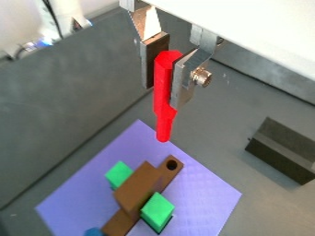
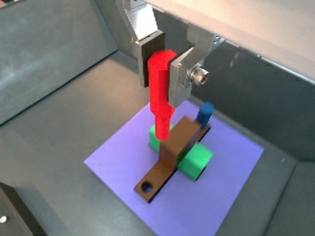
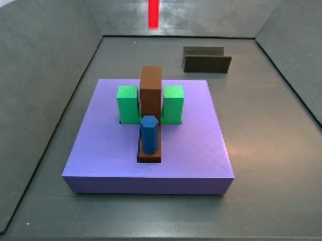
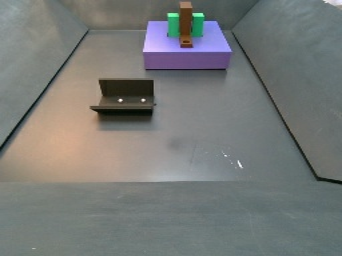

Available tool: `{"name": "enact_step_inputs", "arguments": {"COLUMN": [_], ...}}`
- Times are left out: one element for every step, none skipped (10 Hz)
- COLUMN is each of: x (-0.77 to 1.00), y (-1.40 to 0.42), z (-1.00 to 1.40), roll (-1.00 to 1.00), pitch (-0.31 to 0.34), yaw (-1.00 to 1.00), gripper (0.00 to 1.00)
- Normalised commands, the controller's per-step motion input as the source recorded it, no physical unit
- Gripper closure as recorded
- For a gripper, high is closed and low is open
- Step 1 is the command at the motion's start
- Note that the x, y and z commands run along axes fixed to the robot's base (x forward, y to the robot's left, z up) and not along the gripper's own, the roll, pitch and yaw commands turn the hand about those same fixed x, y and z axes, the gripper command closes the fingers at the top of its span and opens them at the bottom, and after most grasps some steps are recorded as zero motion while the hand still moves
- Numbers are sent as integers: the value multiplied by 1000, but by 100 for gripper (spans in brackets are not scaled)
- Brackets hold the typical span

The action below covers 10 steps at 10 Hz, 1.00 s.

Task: Pick up the red object. Move up. Move to above the board. Insert the red object.
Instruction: Insert the red object.

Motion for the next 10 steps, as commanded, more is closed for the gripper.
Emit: {"name": "enact_step_inputs", "arguments": {"x": [29,0,0,49,3,11,0,0,0,0], "y": [534,591,303,37,11,43,20,29,0,0], "z": [-837,-806,-786,-714,-597,-480,-471,-429,-214,-91], "roll": [-126,-149,-159,-196,-231,-183,-89,-76,-74,-76], "pitch": [-51,-50,-86,-104,-103,-33,0,0,-26,-4], "yaw": [-149,-114,-114,-143,-177,-163,-151,-146,-3,-37], "gripper": [100,100,100,100,100,100,100,100,100,100]}}
